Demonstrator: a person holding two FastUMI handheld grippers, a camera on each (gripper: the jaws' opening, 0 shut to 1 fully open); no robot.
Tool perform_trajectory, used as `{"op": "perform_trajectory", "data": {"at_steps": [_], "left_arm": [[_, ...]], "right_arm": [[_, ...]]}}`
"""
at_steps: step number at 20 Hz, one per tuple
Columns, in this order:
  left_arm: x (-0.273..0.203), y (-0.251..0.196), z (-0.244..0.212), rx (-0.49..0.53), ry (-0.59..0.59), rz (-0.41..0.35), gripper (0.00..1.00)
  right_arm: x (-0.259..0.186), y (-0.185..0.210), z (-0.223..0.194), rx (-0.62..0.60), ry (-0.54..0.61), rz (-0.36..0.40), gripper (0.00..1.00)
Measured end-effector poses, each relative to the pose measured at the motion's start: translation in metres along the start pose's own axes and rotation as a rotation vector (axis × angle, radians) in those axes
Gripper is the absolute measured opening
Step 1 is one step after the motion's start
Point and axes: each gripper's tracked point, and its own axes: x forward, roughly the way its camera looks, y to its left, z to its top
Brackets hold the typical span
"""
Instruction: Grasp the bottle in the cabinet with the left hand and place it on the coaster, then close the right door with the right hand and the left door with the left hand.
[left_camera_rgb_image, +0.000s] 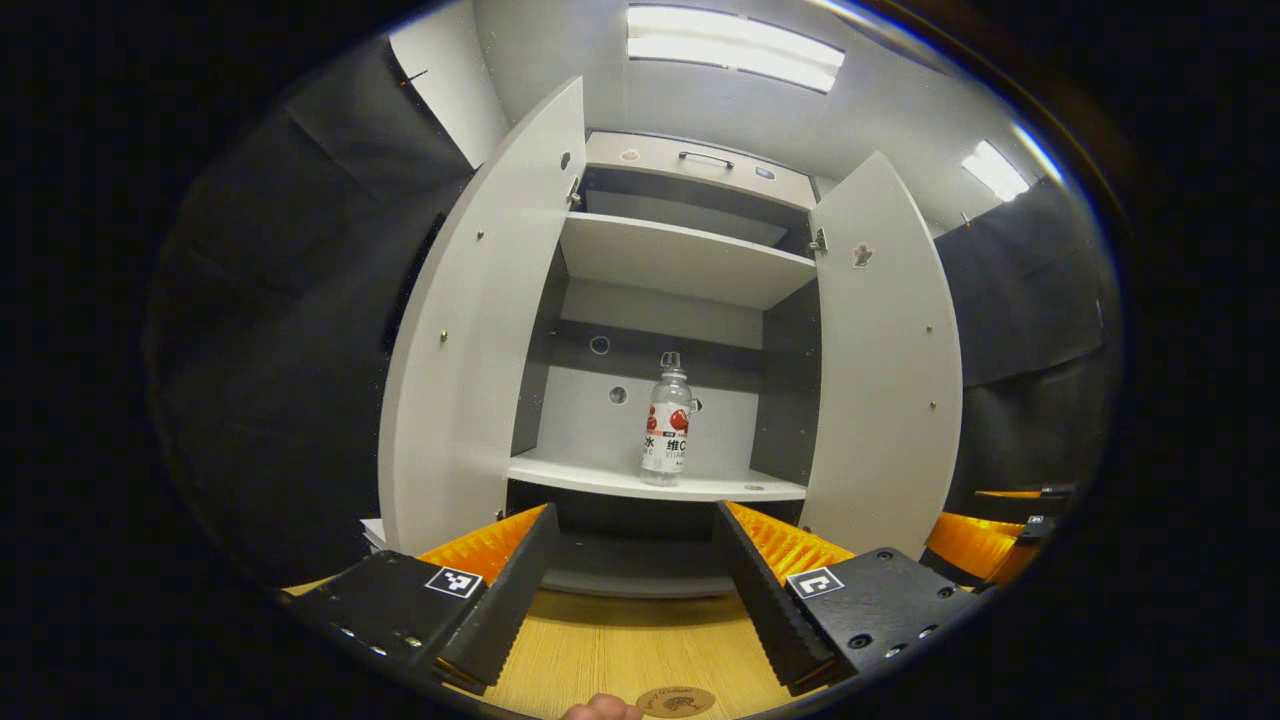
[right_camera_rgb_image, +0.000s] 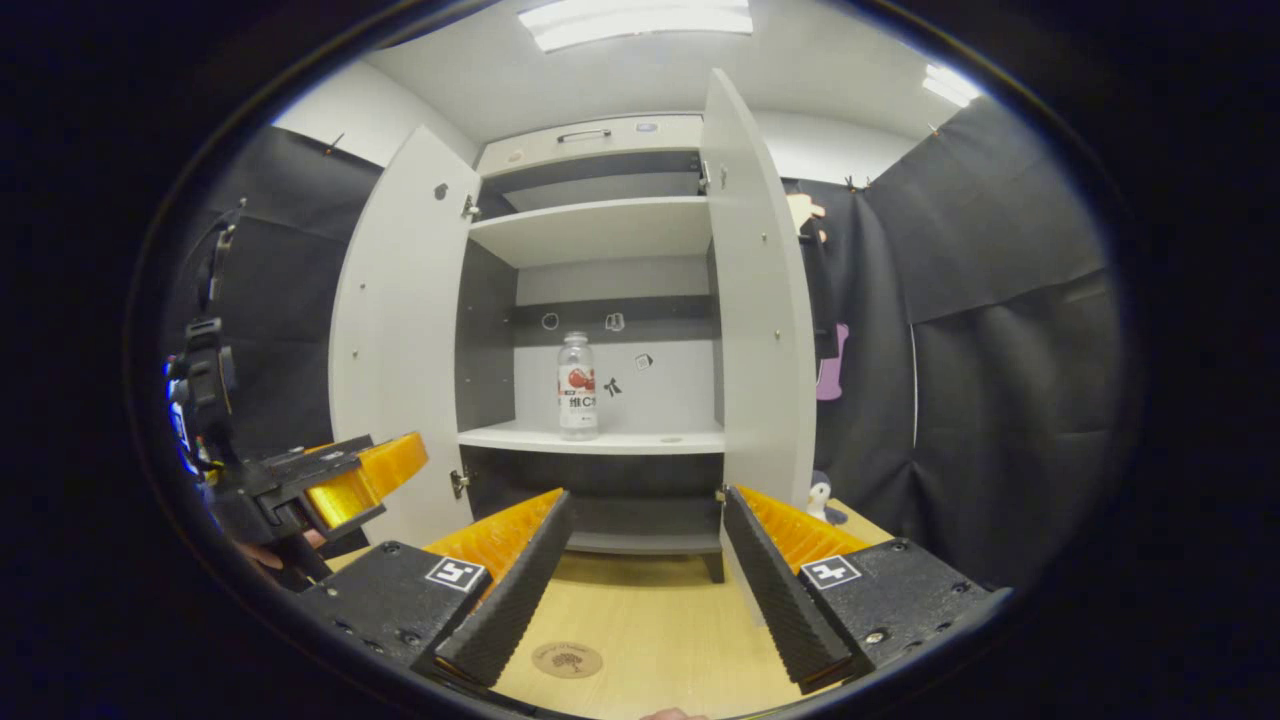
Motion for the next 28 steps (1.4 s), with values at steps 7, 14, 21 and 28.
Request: {"op": "perform_trajectory", "data": {"at_steps": [7, 14, 21, 28], "left_arm": [[0.131, -0.039, 0.03, 0.009, -0.03, -0.155, 0.95], [0.266, -0.027, 0.0, 0.045, 0.057, -0.06, 0.99], [0.33, -0.015, -0.023, 0.107, 0.1, -0.013, 0.95], [0.352, -0.022, -0.021, 0.108, 0.115, -0.062, 0.78]], "right_arm": [[-0.006, -0.013, 0.01, -0.025, -0.015, -0.042, 0.99], [-0.015, -0.037, 0.008, -0.02, 0.002, -0.121, 1.0], [-0.01, -0.065, 0.01, -0.002, 0.01, -0.183, 0.99], [-0.002, -0.069, 0.01, 0.015, 0.008, -0.175, 1.0]]}}
